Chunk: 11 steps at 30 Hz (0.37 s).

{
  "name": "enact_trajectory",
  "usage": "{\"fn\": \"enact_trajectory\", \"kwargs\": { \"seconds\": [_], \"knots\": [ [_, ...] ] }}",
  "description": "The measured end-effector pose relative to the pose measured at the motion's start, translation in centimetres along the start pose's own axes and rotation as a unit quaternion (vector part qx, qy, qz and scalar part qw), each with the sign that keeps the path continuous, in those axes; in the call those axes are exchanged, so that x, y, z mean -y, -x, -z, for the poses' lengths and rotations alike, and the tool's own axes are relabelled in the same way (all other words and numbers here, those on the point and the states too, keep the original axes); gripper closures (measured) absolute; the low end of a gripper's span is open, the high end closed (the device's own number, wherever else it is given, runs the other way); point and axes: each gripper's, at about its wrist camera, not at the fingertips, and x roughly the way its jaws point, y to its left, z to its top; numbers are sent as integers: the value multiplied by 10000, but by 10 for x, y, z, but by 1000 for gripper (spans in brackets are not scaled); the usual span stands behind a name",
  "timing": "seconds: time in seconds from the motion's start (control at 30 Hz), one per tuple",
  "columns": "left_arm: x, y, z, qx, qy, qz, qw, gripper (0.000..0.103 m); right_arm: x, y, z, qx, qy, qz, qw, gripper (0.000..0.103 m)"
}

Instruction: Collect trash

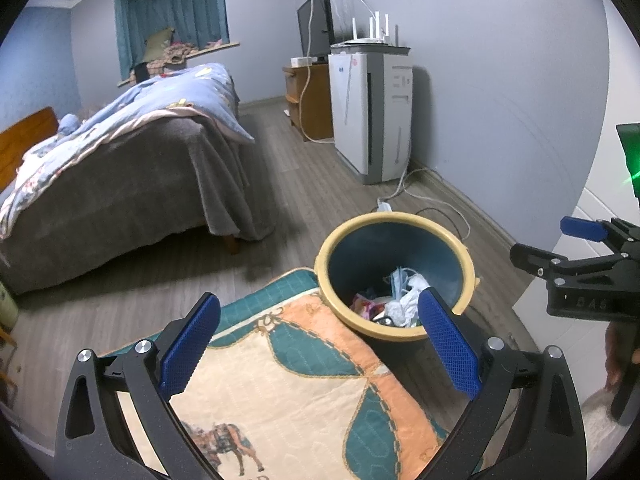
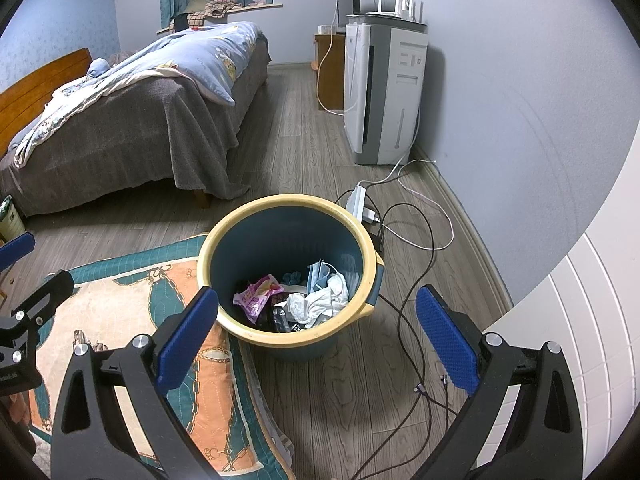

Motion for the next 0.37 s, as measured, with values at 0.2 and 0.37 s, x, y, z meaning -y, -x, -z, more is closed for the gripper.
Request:
{"fn": "enact_trajectory", "kwargs": {
  "seconds": [0.2, 0.37],
  "knots": [
    [-2, -5, 1, -225, -23, -27, 9997, 5, -1, -3, 4, -31, -6, 45, 10000, 6],
    [-13, -4, -1, -309, 230, -138, 9992, 5, -5, -4, 5, -101, 26, 123, 9999, 6]
  ]
}}
